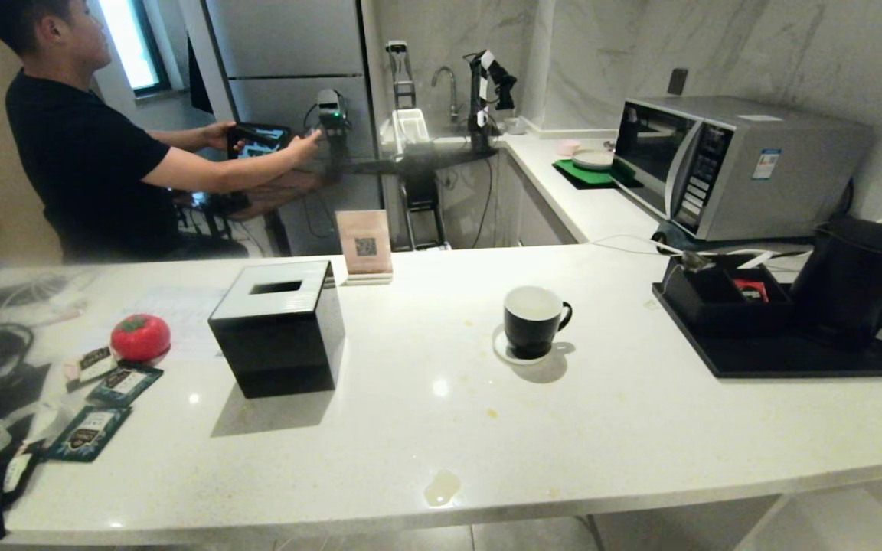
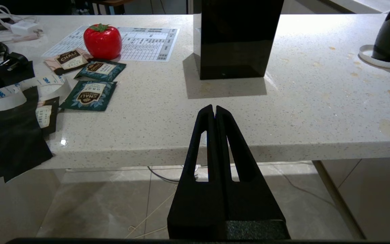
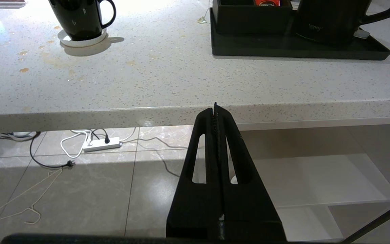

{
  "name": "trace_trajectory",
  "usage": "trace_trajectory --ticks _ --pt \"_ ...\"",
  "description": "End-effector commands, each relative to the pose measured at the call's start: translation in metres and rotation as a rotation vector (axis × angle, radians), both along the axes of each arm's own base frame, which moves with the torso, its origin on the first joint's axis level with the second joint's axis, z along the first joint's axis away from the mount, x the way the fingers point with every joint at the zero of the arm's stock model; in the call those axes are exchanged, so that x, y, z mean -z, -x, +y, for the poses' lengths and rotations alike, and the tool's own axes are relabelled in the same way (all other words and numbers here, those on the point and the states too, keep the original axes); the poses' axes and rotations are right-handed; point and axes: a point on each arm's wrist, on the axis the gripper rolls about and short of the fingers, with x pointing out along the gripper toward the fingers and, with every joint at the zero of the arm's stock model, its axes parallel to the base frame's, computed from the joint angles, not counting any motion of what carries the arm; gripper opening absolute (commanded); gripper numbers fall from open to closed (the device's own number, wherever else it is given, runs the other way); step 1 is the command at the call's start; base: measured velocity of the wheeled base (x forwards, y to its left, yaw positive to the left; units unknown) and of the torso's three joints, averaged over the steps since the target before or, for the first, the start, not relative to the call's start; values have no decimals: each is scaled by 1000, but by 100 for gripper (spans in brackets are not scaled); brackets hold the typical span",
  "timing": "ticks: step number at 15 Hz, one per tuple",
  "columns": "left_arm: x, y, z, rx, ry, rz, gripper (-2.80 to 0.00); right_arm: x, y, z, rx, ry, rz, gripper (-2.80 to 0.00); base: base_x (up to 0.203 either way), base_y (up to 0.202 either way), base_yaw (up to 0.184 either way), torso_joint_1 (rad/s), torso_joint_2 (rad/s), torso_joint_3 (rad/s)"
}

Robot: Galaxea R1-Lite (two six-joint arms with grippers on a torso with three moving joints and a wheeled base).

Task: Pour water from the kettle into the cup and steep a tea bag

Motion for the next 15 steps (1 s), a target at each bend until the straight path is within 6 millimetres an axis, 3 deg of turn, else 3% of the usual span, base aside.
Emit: trace_trajectory --ticks 1,15 --pt "0 0 0 0 0 2 -280 0 0 0 0 0 5 -280 0 0 0 0 0 0" --pt "0 0 0 0 0 2 -280 0 0 0 -3 6 2 -280 0 0 0 0 0 0"
